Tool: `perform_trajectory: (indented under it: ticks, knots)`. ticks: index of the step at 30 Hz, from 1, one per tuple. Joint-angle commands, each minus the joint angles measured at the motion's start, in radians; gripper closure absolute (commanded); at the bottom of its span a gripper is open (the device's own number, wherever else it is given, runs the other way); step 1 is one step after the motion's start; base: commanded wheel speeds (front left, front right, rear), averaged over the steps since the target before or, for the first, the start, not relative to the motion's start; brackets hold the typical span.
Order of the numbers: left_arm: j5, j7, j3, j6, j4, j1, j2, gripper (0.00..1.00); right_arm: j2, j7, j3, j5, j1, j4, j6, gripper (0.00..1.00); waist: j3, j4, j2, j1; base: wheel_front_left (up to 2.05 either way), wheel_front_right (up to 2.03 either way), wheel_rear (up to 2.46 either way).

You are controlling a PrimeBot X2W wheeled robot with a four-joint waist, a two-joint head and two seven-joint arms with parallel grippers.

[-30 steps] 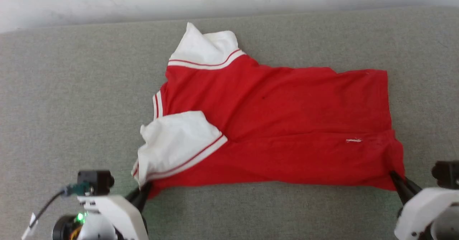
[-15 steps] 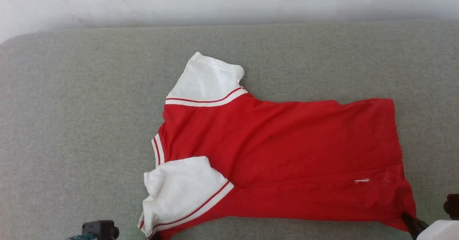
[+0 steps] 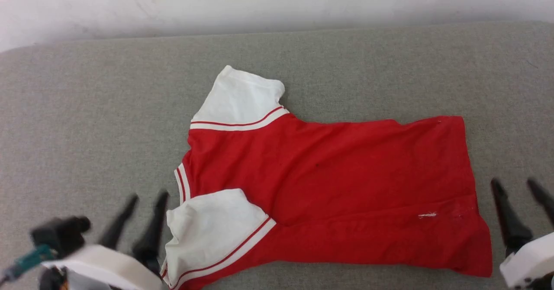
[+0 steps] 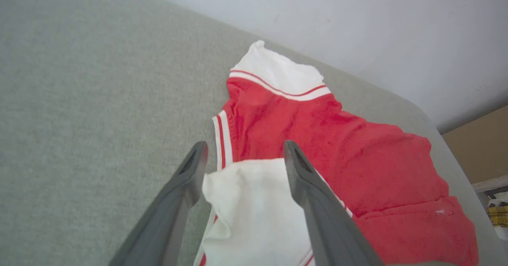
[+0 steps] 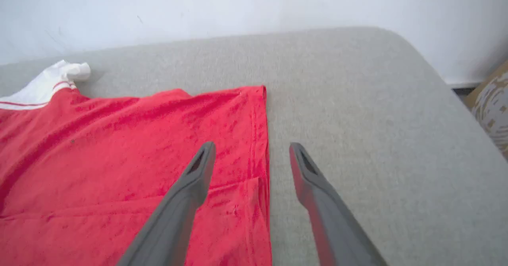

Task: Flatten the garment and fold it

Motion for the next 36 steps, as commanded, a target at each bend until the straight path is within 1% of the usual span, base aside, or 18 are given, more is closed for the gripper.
perform_trajectory:
  ticks: [1, 3, 5, 8, 11, 14, 17, 20, 24, 27, 30, 34, 36]
  knots:
    - [0.024, -0.037, 0.024, -0.005, -0.017, -0.048, 0.009, 0.00, -0.007, -0.051, 0.001, -0.021, -0.034, -0.016, -0.001, 0.00, 0.014, -0.011, 0.0000, 0.0001, 0.00, 0.00, 0.00]
    - [0.080, -0.096, 0.051, -0.004, -0.030, -0.110, 0.028, 0.00, -0.007, -0.136, 0.004, -0.055, -0.068, -0.021, -0.001, 0.00, 0.031, -0.021, 0.0000, 0.0001, 0.00, 0.00, 0.00]
    - [0.152, -0.138, 0.062, 0.003, -0.020, -0.187, 0.055, 0.00, -0.002, -0.197, 0.020, -0.083, -0.097, -0.015, -0.001, 0.00, 0.055, -0.030, 0.0000, 0.0001, 0.00, 0.00, 0.00]
    - [0.220, -0.141, 0.039, -0.010, 0.010, -0.322, 0.091, 0.00, 0.009, -0.252, 0.051, -0.105, -0.130, 0.008, -0.001, 0.00, 0.097, -0.042, 0.0000, 0.0001, 0.00, 0.00, 0.00]
    - [0.258, -0.087, -0.008, -0.046, 0.066, -0.487, 0.126, 0.00, 0.017, -0.278, 0.079, -0.121, -0.157, 0.031, -0.001, 0.00, 0.147, -0.055, 0.0000, 0.0001, 0.00, 0.00, 0.00]
    - [0.271, -0.009, -0.058, -0.097, 0.141, -0.656, 0.150, 0.00, 0.021, -0.297, 0.096, -0.132, -0.184, 0.050, -0.001, 0.00, 0.200, -0.071, 0.0000, 0.0001, 0.00, 0.00, 0.00]
    - [0.257, 0.097, -0.114, -0.161, 0.227, -0.792, 0.165, 0.00, 0.023, -0.314, 0.112, -0.139, -0.214, 0.061, -0.001, 0.00, 0.244, -0.093, 0.0000, 0.0001, 0.00, 0.00, 0.00]
    - [0.231, 0.201, -0.161, -0.198, 0.304, -0.899, 0.169, 0.00, 0.024, -0.328, 0.126, -0.142, -0.243, 0.072, -0.001, 0.00, 0.288, -0.113, 0.0000, 0.0001, 0.00, 0.00, 0.00]
    - [0.196, 0.311, -0.205, -0.220, 0.395, -0.992, 0.173, 0.00, 0.024, -0.340, 0.154, -0.144, -0.283, 0.092, -0.001, 0.00, 0.338, -0.142, 0.0000, 0.0001, 0.00, 0.00, 0.00]
    - [0.187, 0.371, -0.222, -0.226, 0.446, -1.036, 0.192, 0.00, 0.025, -0.349, 0.178, -0.141, -0.311, 0.105, -0.001, 0.00, 0.372, -0.169, 0.0000, 0.0001, 0.00, 0.00, 0.00]
    - [0.189, 0.421, -0.229, -0.227, 0.487, -1.062, 0.216, 0.00, 0.027, -0.354, 0.194, -0.137, -0.334, 0.118, -0.001, 0.00, 0.400, -0.193, 0.0000, 0.0001, 0.00, 0.00, 0.00]
    - [0.175, 0.492, -0.240, -0.228, 0.525, -1.074, 0.235, 0.00, 0.025, -0.358, 0.190, -0.138, -0.345, 0.126, -0.001, 0.00, 0.423, -0.210, 0.0000, 0.0001, 0.00, 0.00, 0.00]
    - [0.171, 0.501, -0.242, -0.227, 0.534, -1.075, 0.239, 0.02, 0.020, -0.359, 0.184, -0.138, -0.350, 0.126, -0.001, 0.00, 0.427, -0.213, 0.0000, 0.0001, 0.00, 0.00, 0.00]
